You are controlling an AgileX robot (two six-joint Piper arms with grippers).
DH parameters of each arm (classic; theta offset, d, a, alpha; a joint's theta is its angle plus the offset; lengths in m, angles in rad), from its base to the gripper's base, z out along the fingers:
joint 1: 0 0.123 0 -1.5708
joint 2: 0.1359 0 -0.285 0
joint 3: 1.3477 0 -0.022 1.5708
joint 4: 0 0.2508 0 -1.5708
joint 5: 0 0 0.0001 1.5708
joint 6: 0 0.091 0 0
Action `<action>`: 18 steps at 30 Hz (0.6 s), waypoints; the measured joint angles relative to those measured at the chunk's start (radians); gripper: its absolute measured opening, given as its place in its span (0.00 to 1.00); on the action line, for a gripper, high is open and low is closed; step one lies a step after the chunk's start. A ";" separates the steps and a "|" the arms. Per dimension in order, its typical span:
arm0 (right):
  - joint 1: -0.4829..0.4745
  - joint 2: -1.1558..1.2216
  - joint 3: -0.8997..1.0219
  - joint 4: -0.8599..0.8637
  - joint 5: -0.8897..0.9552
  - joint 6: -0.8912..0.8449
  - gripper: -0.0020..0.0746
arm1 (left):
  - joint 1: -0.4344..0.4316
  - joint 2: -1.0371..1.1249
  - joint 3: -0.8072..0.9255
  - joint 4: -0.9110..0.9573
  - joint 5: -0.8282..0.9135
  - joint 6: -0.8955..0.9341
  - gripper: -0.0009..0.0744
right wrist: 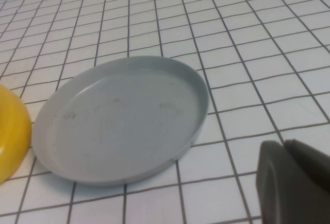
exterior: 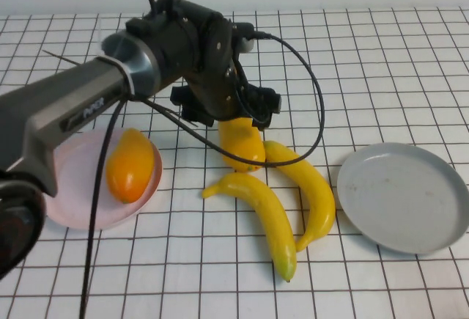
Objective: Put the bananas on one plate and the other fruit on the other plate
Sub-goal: Put one type of fruit in the left plate
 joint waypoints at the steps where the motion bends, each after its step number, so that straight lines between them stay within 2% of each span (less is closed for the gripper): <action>1: 0.000 0.000 0.000 0.000 0.000 0.000 0.00 | -0.002 0.012 -0.002 0.000 0.000 -0.005 0.90; 18: 0.000 0.000 0.000 0.000 0.000 0.000 0.00 | -0.006 0.118 -0.002 0.053 -0.052 -0.128 0.89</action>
